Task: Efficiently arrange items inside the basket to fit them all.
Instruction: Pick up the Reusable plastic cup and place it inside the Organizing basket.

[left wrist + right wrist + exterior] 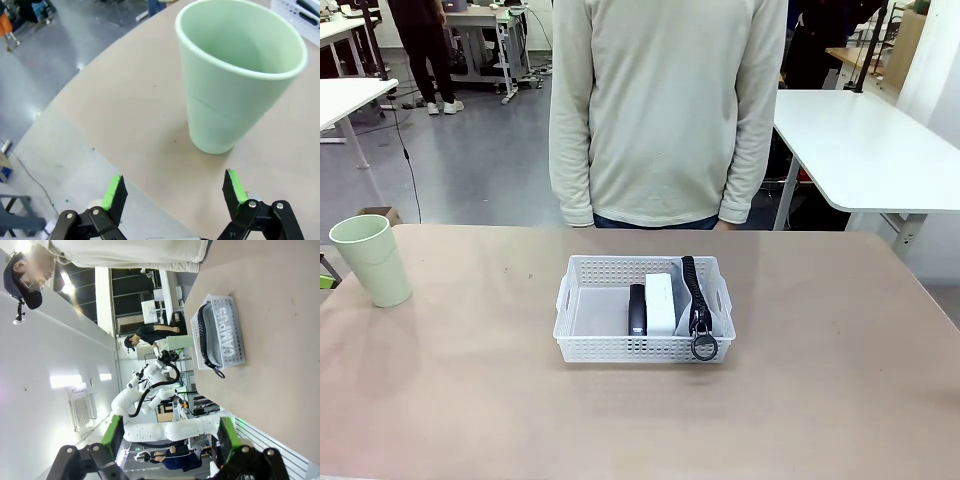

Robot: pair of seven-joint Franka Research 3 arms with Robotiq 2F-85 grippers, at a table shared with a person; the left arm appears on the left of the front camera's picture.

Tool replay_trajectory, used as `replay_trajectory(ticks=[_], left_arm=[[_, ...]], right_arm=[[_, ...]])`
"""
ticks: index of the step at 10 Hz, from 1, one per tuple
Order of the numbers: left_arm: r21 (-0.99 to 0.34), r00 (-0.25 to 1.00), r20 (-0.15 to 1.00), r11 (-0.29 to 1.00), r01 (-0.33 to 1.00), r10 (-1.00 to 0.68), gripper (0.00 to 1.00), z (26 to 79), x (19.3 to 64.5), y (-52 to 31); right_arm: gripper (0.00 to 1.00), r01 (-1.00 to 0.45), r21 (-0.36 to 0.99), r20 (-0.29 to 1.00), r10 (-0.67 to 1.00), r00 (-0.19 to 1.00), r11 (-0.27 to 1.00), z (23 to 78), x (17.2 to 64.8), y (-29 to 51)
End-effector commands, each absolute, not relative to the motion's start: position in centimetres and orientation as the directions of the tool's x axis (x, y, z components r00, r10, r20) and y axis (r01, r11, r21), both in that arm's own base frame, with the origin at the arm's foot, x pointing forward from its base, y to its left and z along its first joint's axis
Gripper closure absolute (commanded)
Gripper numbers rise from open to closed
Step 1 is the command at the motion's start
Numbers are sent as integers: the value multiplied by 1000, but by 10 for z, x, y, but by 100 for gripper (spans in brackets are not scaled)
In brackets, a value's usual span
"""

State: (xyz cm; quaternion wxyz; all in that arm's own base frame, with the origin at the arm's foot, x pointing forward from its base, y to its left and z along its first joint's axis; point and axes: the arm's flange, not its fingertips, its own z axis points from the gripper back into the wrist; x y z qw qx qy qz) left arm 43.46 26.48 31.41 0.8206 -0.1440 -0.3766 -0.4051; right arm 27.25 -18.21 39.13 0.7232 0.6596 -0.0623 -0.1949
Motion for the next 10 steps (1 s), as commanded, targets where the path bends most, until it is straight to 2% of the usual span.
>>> replay_trajectory(ticks=[1,5,10], left_arm=[[66,422,718,657,751,-554,0,305,448,257],[120,370,725,636,762,-580,0,280,458,243],[122,226,728,447,886,-647,0,268,458,247]], right_arm=[[0,173,984,-144,-364,920,46,393,272,-183],[0,173,984,-144,-364,920,46,393,272,-183],[0,173,984,-144,-364,920,46,393,272,-183]])
